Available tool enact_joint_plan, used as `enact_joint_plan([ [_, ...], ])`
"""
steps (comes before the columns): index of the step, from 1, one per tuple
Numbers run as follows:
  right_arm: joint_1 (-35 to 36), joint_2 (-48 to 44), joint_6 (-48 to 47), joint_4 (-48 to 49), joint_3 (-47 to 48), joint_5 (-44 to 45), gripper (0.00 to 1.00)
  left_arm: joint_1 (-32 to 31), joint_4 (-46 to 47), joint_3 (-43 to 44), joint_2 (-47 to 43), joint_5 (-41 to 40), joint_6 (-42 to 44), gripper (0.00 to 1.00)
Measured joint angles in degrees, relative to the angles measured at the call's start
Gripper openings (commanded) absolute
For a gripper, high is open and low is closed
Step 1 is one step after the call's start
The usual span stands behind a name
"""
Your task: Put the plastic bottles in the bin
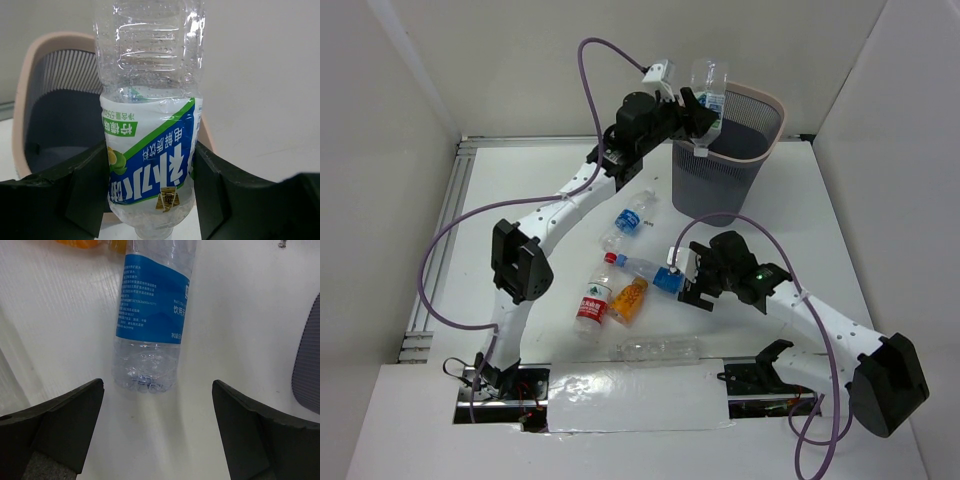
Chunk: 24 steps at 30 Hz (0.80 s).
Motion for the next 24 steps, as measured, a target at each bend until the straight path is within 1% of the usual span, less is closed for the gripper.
enact_joint_plan([
  [6,0.0,-1.4,0.2,0.0,-0.8,0.0,0.96,0.2,4.3,-1.6,-0.2,2.7,-6.3,0.66],
  [11,-0.4,-1.9,0.2,0.0,-1.0,0.0,0.96,0.2,7.5,2.1,1.0,3.3,-10.3,0.66],
  [13,-0.7,-2.3,0.2,0.0,-1.3,0.0,0.96,0.2,8.6,4.0,2.2,3.0,-11.3,0.72],
  [15,-0.8,-2.9,0.3,0.0,-1.6,0.0,0.96,0.2,9.1,5.9,3.6,1.4,-11.3,0.75],
  [17,-1.1,-3.3,0.4,0.0,-2.0,0.0,0.96,0.2,9.3,6.6,4.9,-0.7,-10.7,0.82],
  [20,-1.2,-3.6,0.4,0.0,-2.3,0.0,0.96,0.1,8.2,7.1,7.0,-3.7,-9.4,0.88],
  [21,-1.2,-3.6,0.4,0.0,-2.3,0.0,0.96,0.1,7.7,7.1,7.6,-4.5,-9.1,0.92],
  [22,-1.4,-3.6,0.4,0.0,-2.3,-0.1,0.96,0.1,7.2,7.1,8.2,-5.3,-8.9,0.92],
  [23,-1.5,-3.6,0.4,0.0,-2.3,-0.1,0.96,0.2,6.8,7.1,8.9,-5.9,-8.8,1.00],
  [24,-1.7,-3.6,0.4,0.0,-2.3,-0.1,0.96,0.2,7.2,7.2,9.7,-6.4,-7.7,1.00],
])
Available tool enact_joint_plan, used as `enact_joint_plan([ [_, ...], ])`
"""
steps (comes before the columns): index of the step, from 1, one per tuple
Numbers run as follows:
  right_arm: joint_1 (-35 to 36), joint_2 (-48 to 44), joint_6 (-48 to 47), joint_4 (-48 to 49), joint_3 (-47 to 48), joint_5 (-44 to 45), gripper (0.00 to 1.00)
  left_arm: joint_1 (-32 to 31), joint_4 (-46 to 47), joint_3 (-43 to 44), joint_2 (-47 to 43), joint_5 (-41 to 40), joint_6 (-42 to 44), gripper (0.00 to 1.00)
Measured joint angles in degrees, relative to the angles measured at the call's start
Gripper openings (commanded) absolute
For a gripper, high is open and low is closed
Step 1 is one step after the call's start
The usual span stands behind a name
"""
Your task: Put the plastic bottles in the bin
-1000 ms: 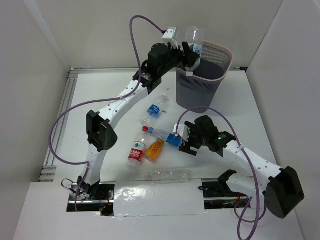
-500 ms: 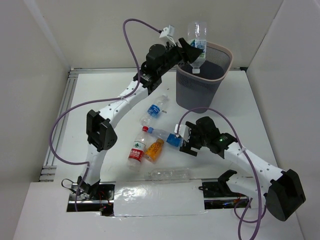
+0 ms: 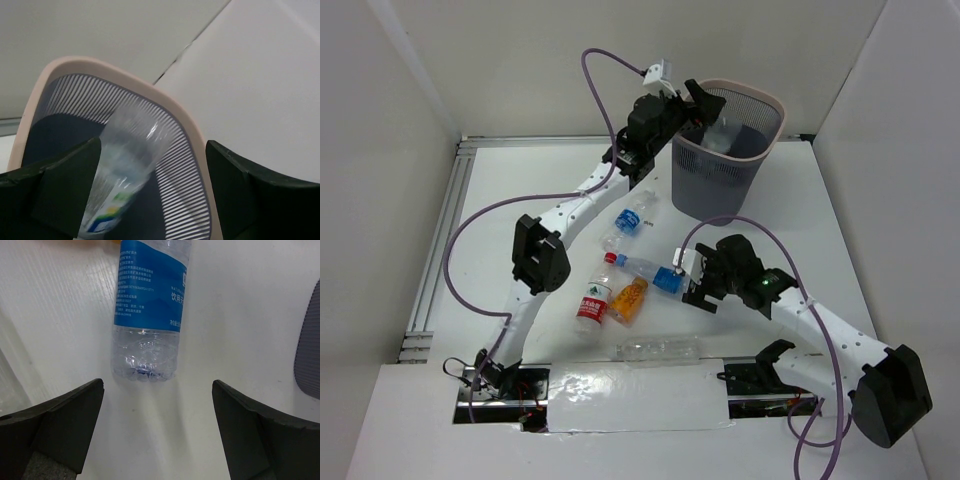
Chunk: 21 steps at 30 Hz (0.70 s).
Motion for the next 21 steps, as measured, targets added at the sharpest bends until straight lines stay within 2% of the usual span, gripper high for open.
enact_joint_plan([
  [8,-0.6,0.0,1.1,0.6,0.0,-0.3,0.96,0.0,-1.9,3.0,0.5,-0.5,1.4,1.00],
  [12,-0.6,0.3,0.8,2.0,0.0,-1.5,0.99,-0.1,-3.0,0.7,-1.7,0.7,4.7,1.00],
  [14,-0.6,1.3,0.5,3.3,0.0,-2.1,0.99,-0.2,-3.9,-5.4,-6.9,1.2,7.5,1.00],
  [16,-0.6,2.7,-0.2,4.5,0.0,-2.6,0.99,-0.3,-5.7,-15.5,-15.6,1.6,10.7,1.00],
  [21,-0.4,6.6,-1.6,6.7,0.2,-3.4,0.99,-1.0,-8.6,-40.5,-43.2,-0.3,18.2,1.00],
])
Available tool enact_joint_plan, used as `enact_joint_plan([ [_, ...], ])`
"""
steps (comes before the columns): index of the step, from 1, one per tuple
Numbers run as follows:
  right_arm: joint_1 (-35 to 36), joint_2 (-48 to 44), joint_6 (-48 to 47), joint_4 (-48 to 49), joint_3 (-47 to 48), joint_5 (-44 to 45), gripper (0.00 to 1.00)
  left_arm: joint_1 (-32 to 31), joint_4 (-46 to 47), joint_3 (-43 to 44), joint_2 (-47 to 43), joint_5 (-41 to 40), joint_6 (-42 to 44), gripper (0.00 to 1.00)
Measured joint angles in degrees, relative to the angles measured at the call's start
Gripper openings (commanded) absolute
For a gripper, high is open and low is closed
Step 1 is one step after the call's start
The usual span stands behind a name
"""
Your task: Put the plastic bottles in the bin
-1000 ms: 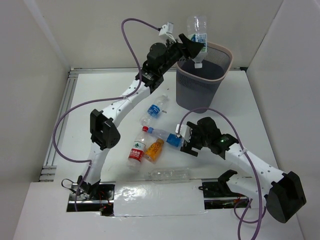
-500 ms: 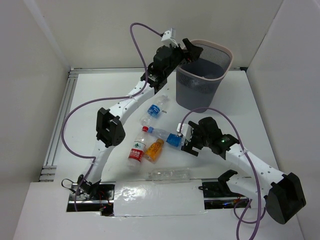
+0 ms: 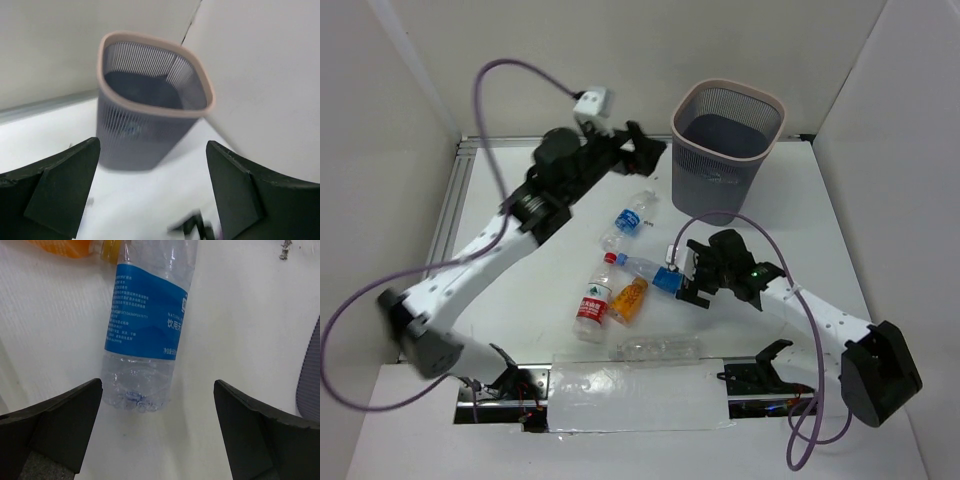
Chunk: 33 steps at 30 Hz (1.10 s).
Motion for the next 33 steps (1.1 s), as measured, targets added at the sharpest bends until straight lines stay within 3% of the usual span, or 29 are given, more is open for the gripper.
enact_joint_plan([
  [6,1.5,5.4,-0.4,1.8,2.0,-0.3,0.99,-0.4,-6.8,-26.4,-25.9,-5.2,2.4,1.00],
  [11,2.3,11.7,-0.3,4.7,2.4,0.1,0.99,-0.3,-16.9,-41.7,-31.7,-7.8,-0.6,1.00],
  [14,2.3,16.7,-0.2,5.9,2.7,0.4,0.99,-0.3,-23.5,-46.5,-32.7,-8.3,-3.1,1.00],
  [16,2.3,19.1,0.2,6.3,3.1,-0.1,0.91,-0.3,-26.2,-47.4,-33.4,-8.6,-4.1,1.00],
  [17,2.3,19.9,0.5,6.7,3.7,-0.2,0.77,-0.3,-27.3,-47.8,-34.1,-8.8,-5.0,1.00],
  [23,1.0,22.1,0.9,5.6,7.5,-1.7,0.25,-0.7,-27.1,-50.6,-34.5,-8.8,-6.6,1.00],
  [28,-1.8,21.1,2.1,-2.7,16.1,-4.3,0.16,-2.9,-24.8,-54.0,-32.3,-7.9,-7.6,1.00],
  [33,-4.2,14.3,2.1,-9.4,25.6,-8.5,0.16,-4.7,-23.7,-55.0,-29.9,-7.8,-8.2,1.00],
])
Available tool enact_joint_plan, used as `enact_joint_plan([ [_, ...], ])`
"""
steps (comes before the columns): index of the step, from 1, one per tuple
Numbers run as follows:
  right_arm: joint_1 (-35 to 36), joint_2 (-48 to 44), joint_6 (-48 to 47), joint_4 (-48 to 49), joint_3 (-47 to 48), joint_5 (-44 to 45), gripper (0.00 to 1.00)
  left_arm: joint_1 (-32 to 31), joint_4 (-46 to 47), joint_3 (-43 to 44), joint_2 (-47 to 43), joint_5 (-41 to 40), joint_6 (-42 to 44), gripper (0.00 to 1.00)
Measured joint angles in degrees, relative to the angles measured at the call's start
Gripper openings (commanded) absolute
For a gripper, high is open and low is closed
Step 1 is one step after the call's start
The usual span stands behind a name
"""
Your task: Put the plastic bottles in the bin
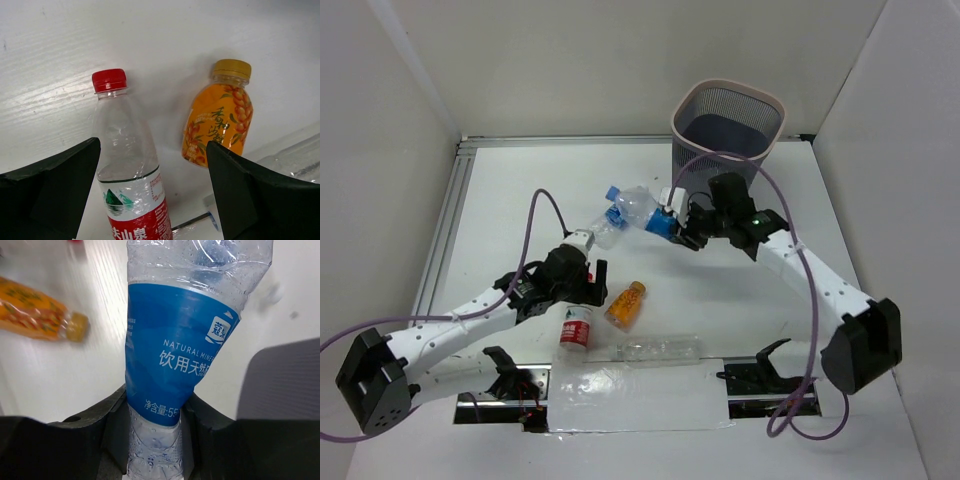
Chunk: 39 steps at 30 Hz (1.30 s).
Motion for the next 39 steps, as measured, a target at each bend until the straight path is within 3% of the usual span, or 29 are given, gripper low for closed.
enact_joint_plan([
  [9,2.1,-6.3,8.3,-0.2,16.4,-4.9,0.17,-2.7,-3.0,-0.3,5.6,-7.5,-6.1,1.00],
  [15,0.2,-2.0,17.4,7.1,27.1,6.8,0.15,-3.0,-4.6,-1.7,8.2,-11.0,-10.2,1.00],
  [20,-9.8,6.6,21.7,9.1,36.6,14.5,0.19,-3.0,-5.2,-2.1,9.4,-12.7,-12.0,1.00],
  [24,-16.3,13.4,23.0,7.1,39.9,15.9,0.56,-3.0,-4.7,-2.8,12.3,-13.0,-13.2,1.00],
  [25,-17.3,14.9,23.3,6.2,40.4,15.8,0.79,-3.0,-4.8,-3.0,12.9,-13.0,-13.4,1.00],
  [26,-18.1,16.1,23.7,5.0,40.8,15.6,0.87,-3.0,-4.8,-3.2,13.4,-13.0,-13.5,1.00],
  [29,-19.6,18.1,23.4,1.6,41.0,13.4,1.00,-3.0,-4.7,-3.6,14.3,-12.7,-13.8,0.97],
  [30,-20.0,18.3,23.4,0.6,41.0,12.6,1.00,-3.0,-4.7,-3.7,14.3,-12.6,-14.1,0.95],
  [34,-22.1,18.2,23.0,-1.2,41.7,6.1,1.00,-3.0,-4.6,-3.8,14.3,-11.9,-15.0,0.67],
  [35,-22.9,18.1,22.6,-1.8,42.2,3.2,1.00,-3.1,-4.5,-3.8,14.1,-11.9,-15.0,0.56],
  [39,-26.2,16.7,16.0,-6.7,43.9,-10.3,1.00,-4.0,-6.1,-2.3,11.6,-11.1,-14.3,0.36],
])
